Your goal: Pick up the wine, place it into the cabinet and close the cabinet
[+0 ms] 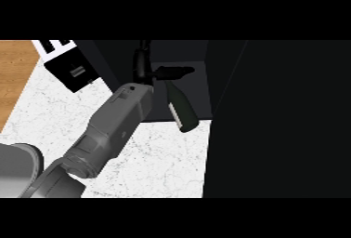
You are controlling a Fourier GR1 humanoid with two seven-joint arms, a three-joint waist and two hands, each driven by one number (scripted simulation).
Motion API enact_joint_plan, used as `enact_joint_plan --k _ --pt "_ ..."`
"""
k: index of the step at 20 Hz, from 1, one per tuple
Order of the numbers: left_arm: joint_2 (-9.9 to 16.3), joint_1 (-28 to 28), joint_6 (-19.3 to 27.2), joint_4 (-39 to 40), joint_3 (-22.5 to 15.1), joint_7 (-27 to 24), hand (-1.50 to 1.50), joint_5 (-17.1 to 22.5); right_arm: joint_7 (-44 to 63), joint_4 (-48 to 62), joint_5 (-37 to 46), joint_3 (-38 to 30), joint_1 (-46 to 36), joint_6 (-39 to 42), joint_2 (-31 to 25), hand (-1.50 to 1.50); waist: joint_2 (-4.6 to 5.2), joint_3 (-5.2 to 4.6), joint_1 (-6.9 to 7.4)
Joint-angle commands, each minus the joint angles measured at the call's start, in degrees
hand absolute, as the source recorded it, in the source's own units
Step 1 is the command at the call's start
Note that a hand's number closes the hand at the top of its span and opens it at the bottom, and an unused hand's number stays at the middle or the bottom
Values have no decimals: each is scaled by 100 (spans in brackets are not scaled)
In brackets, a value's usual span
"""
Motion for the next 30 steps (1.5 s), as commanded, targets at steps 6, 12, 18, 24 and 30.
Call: enact_joint_plan --k 6,12,18,24,30 --pt "9 754 -420 -888 93 -478 -150 -53 461 -1140 -297 -40 435 -76 -113 -150 -84 -2 197" --pt "111 1036 -398 -1899 -113 63 -150 -178 661 -1319 -373 -208 476 -175 -185 -150 -120 -1 285" --pt "54 1858 117 -3454 -568 611 -150 -371 441 -1173 -133 44 553 -195 -146 -150 -159 2 334" --pt "82 3339 9 -4943 -1058 580 -150 -464 287 -1102 70 237 562 -295 -106 -150 -154 0 332" --pt "554 4140 260 -6535 -1374 1198 -150 -602 479 -1340 -237 -10 485 -220 -320 -150 -101 0 274"
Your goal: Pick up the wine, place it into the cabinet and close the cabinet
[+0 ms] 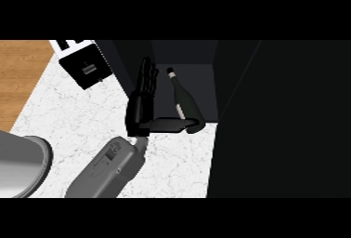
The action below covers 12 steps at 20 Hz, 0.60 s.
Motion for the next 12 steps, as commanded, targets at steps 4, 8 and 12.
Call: enact_joint_plan --k 4,8,12 --pt "262 1493 378 -1890 -650 265 -150 -371 219 -762 167 302 132 -83 -8 -150 37 -1 -47" --pt "151 2130 679 -2448 -1112 11 -150 -651 796 -1425 -365 -92 165 54 -387 -150 29 -2 -64" --pt "675 2492 412 -2850 -934 44 -150 -625 990 -1074 -330 160 -77 526 -812 150 45 -2 -64"
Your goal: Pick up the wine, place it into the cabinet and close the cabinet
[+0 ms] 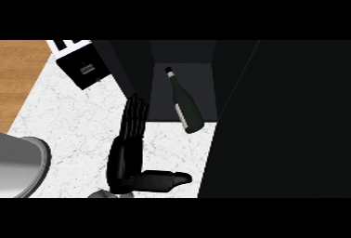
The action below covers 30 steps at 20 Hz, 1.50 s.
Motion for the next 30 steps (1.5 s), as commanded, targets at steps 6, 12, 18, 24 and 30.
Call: enact_joint_plan --k 6,12,18,24,30 --pt "798 1318 -193 -1206 58 -214 -150 32 563 -901 -542 1096 259 908 -622 150 -1 -5 50" --pt "1409 1571 -470 -1679 506 -25 -150 209 841 -833 304 2292 -32 694 -242 150 -16 -18 3" --pt "1968 2463 -1164 -1970 1085 -521 -150 650 1425 -654 390 2615 -741 376 218 150 -29 -34 86" --pt "2232 2935 -1430 -2358 1443 -537 -150 927 1987 36 343 2871 -1512 -52 1114 150 -28 -38 201" --pt "2648 3351 -2132 -2462 1996 -615 -150 1384 1985 932 305 2965 -2765 -1132 1258 150 0 -41 323"
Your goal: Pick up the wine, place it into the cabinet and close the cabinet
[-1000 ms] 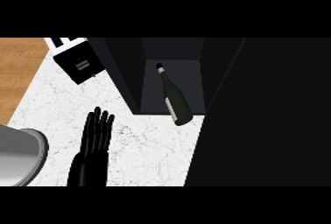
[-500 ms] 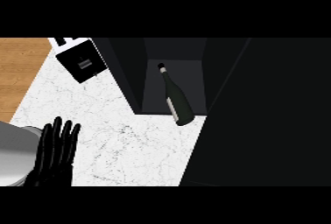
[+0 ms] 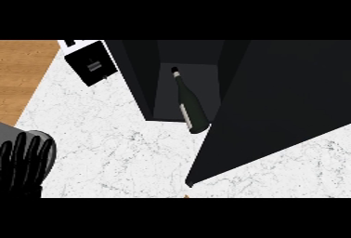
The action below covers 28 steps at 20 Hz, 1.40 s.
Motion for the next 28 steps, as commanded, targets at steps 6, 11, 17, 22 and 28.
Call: enact_joint_plan --k 6,11,17,22,28 --pt "649 400 -850 -191 1044 112 -150 747 79 962 -113 436 -2203 -1655 352 150 20 2 120" --pt "711 332 -1476 213 1381 37 -150 1129 -44 2079 -722 -142 -3480 -2178 358 150 69 0 174" --pt "807 423 -1842 314 1631 16 -150 1223 -380 3753 -1806 -643 -5248 -2595 375 150 99 8 269" --pt "970 212 -1876 385 2052 280 -150 1560 -1008 5249 -2586 -1166 -6325 -2239 378 150 146 17 253" --pt "1042 278 -2025 317 2217 342 -150 1607 -885 6135 -4247 -1517 -6802 -1088 380 150 183 22 326"
